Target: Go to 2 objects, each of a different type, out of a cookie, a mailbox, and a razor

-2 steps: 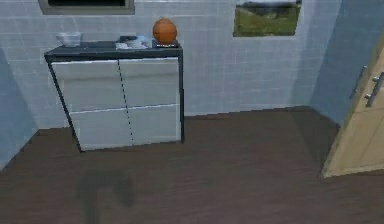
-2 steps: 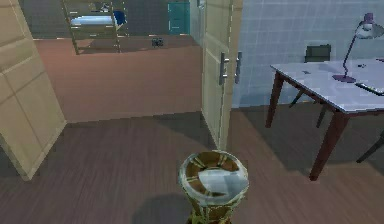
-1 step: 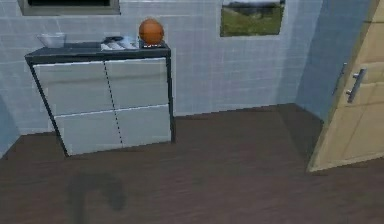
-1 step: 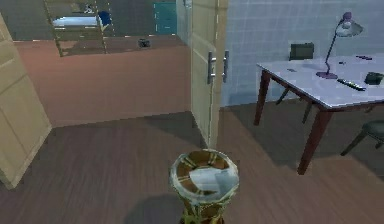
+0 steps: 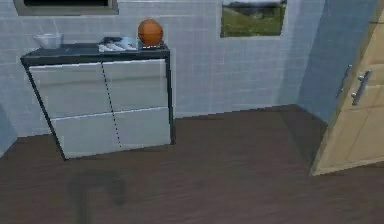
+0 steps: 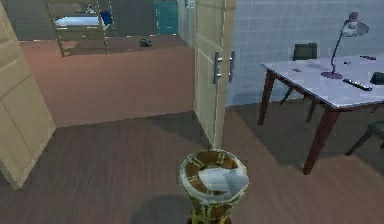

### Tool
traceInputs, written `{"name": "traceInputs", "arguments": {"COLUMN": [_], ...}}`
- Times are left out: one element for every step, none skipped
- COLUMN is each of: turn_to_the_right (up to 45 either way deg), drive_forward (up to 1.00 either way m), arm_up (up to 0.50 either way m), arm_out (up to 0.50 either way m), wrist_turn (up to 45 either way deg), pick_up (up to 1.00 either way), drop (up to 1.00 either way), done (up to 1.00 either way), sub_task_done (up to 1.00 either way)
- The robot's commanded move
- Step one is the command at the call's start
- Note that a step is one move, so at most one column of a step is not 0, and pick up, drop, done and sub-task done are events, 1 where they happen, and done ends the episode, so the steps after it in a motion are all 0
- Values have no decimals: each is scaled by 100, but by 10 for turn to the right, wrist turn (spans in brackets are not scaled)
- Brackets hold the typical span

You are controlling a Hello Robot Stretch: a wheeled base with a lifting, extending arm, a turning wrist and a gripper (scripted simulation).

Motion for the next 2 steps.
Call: {"name": "traceInputs", "arguments": {"turn_to_the_right": [450, 0], "drive_forward": [0, 45], "arm_up": [0, 0], "arm_out": [0, 0], "wrist_turn": [0, 0], "pick_up": [0, 0], "drop": [0, 0], "done": [0, 0], "sub_task_done": [0, 0]}}
